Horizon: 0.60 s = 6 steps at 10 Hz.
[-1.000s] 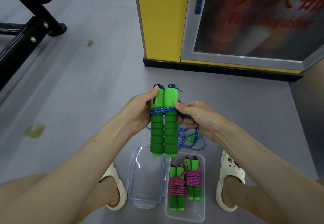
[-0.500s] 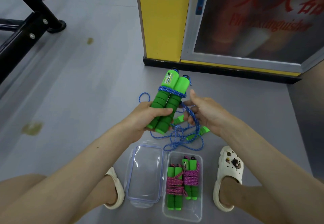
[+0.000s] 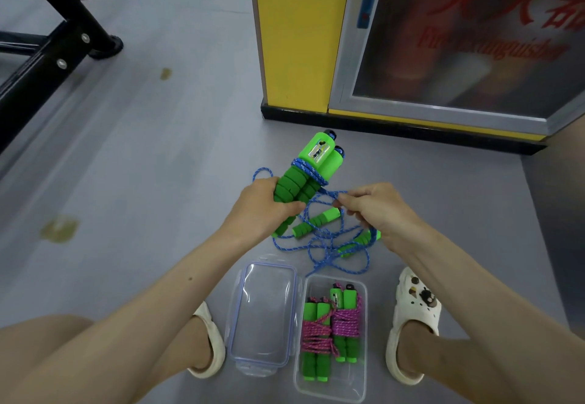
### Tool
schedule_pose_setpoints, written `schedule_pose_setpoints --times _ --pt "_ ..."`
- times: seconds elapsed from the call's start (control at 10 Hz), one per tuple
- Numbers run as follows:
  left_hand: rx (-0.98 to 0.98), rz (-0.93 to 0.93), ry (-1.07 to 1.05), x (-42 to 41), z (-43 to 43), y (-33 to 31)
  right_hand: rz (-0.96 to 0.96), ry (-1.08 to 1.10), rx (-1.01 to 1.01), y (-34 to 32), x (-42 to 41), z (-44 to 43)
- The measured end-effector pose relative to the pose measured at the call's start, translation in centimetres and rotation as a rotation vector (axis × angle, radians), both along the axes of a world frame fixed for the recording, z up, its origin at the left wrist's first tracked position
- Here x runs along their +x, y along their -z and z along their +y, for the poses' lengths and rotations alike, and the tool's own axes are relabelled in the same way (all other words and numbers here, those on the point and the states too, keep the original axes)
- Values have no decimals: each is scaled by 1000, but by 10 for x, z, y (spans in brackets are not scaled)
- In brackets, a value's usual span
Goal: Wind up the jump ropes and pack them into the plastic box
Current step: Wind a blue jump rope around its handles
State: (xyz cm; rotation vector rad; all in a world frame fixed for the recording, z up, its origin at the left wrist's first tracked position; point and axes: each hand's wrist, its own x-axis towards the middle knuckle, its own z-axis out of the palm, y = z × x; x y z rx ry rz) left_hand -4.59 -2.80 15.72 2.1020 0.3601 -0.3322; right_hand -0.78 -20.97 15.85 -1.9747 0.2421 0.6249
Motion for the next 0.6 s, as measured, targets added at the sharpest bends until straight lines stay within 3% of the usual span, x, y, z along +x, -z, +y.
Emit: schedule_pose_setpoints --times 0.1,0.2,0.3,0.4,0.5,0.6 --pt "179 -59 11 0 -3 -2 -159 -117 -62 2 -5 3" --pt "303 -114 21 -2 -8 -4 -405 -275 -358 4 -7 5" --pt "415 -184 28 -3 -10 -5 -780 -450 -856 10 -9 4" --pt "432 -215 22 -2 -11 -8 -992 -484 -935 18 -16 7" --pt "539 -292 38 -3 -13 -10 -297 -11 -18 -2 -2 9" --pt "664 -361 51 -3 -12 -11 295 177 585 -14 5 7"
